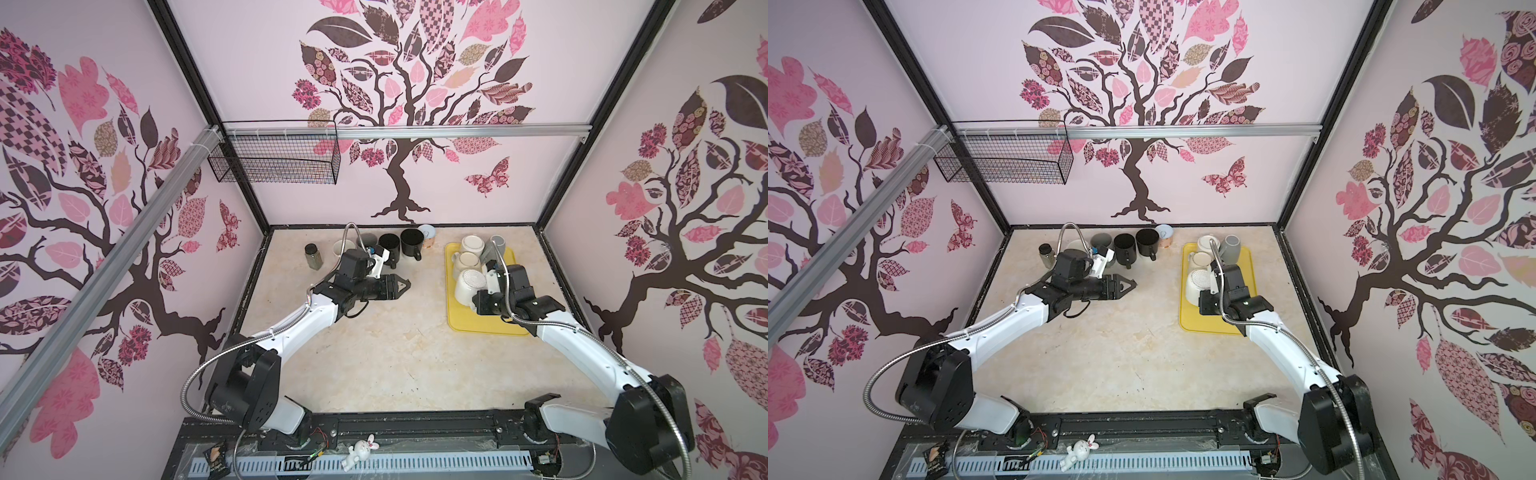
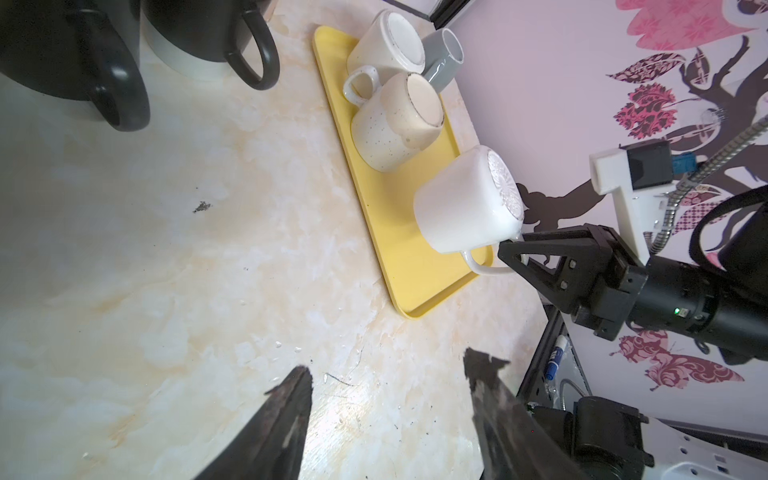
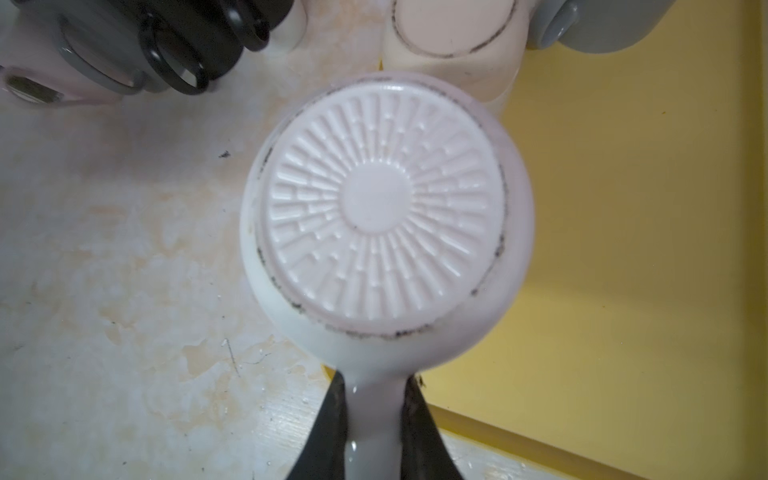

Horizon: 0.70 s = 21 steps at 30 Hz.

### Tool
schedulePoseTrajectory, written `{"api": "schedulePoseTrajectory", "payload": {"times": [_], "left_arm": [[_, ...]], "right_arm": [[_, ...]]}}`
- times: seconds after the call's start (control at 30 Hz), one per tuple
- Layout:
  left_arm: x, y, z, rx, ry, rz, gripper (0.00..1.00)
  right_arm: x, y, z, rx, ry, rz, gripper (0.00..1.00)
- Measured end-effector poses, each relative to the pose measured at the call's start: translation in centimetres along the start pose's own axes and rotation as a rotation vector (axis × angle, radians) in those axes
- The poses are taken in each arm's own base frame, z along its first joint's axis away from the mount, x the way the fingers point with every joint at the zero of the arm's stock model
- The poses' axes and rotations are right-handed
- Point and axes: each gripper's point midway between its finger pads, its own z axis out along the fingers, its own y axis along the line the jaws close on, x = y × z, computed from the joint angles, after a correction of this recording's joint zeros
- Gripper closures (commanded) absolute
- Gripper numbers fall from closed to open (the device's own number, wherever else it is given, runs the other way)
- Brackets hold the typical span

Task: Turn the mug right side up
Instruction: 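Grasp the ribbed-base white mug's handle with right gripper and lift, then carry the white mug toward left gripper while left gripper closes on its handle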

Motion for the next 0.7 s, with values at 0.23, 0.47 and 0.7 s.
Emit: {"api": "schedulePoseTrajectory", "payload": {"times": [0.23,0.47,0.7], "left_arm": [[-0.3,-1.2,-1.1,0.099,-0.074,-0.086,0.28],[-1.5,-4.1,-1.3,0.253,-0.104,-0.178,0.29],[-1.9,-7.0,0.2,0.414,-0.077,-0.295,0.38]], "right_arm": [[-1.7,3.3,-0.8,-0.215,-0.12,0.182,1.0],[-5.3,7.3,-2.8,-0.481,-0.216,0.358,1.0],[-9.0,10.6,-6.2,-0.738,-0.3,0.462,1.0]]}}
